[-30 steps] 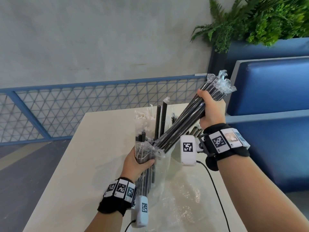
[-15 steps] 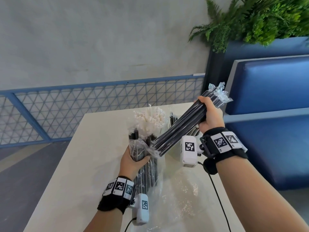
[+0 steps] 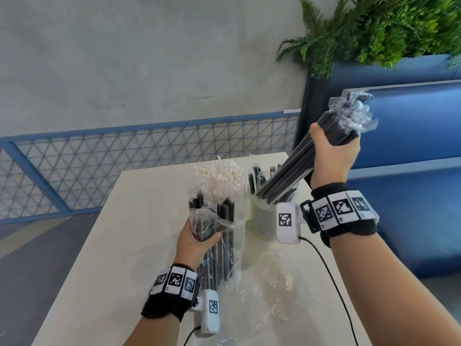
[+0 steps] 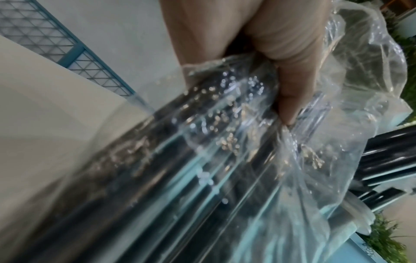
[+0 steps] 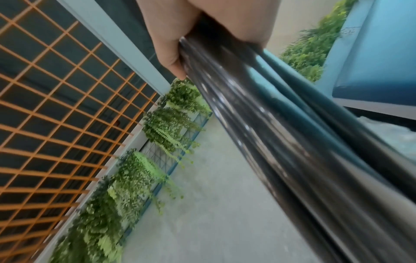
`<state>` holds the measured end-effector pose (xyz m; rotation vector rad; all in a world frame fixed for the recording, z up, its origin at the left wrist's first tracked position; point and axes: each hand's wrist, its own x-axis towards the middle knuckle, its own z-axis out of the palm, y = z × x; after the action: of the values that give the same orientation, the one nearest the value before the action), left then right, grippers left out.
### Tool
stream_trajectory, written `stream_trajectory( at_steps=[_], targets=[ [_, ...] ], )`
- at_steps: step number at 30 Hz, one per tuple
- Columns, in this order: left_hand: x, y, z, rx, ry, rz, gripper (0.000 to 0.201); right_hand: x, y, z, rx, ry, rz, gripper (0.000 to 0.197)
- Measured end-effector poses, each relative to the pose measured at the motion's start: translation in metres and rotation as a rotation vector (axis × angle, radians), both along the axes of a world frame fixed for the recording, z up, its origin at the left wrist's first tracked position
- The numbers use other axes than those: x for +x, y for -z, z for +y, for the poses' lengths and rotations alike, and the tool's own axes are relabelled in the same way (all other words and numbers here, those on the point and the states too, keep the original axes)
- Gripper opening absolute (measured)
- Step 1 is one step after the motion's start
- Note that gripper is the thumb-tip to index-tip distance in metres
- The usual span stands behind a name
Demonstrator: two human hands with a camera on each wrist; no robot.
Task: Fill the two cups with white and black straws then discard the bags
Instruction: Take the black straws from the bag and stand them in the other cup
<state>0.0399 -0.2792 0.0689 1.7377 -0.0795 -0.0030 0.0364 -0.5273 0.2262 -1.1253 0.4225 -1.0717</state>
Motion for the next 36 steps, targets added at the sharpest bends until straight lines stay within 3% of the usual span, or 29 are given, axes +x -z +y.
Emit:
stream_trajectory(
  at_steps=[8,17,19,22,24,27,29,36],
  targets=[
    [-0.003,-0.018,-0.011,-0.095,0.073,-0.015,0.042,0.011,0.02,0.016,-0.275,0.008,0.042,0.052],
    [0.0,-0.01,-0.016,-0.126,0.093,0.021,0.048,0.029,0.087,0.022,-0.388,-0.221,0.403,0.047],
    [0.001,-0.008,-0.016,-0.126,0.091,0.03,0.049,0.031,0.089,0.02,-0.418,-0.251,0.487,0.057],
    [0.001,-0.006,-0.016,-0.122,0.094,0.035,0.05,0.027,0.078,0.024,-0.479,-0.18,0.325,0.08],
    [0.002,-0.006,-0.016,-0.124,0.092,0.034,0.05,0.027,0.069,0.027,-0.686,-0.096,0.183,0.083],
    [0.002,-0.006,-0.016,-0.123,0.096,0.031,0.049,0.04,0.068,0.026,-0.994,-0.149,0.234,0.047],
    [0.002,-0.006,-0.016,-0.124,0.098,0.028,0.048,0.05,0.078,0.023,-1.042,-0.212,0.342,0.02],
    [0.003,-0.002,-0.016,-0.133,0.097,0.032,0.049,0.055,0.113,0.026,-1.077,-0.207,0.433,0.021]
  ],
)
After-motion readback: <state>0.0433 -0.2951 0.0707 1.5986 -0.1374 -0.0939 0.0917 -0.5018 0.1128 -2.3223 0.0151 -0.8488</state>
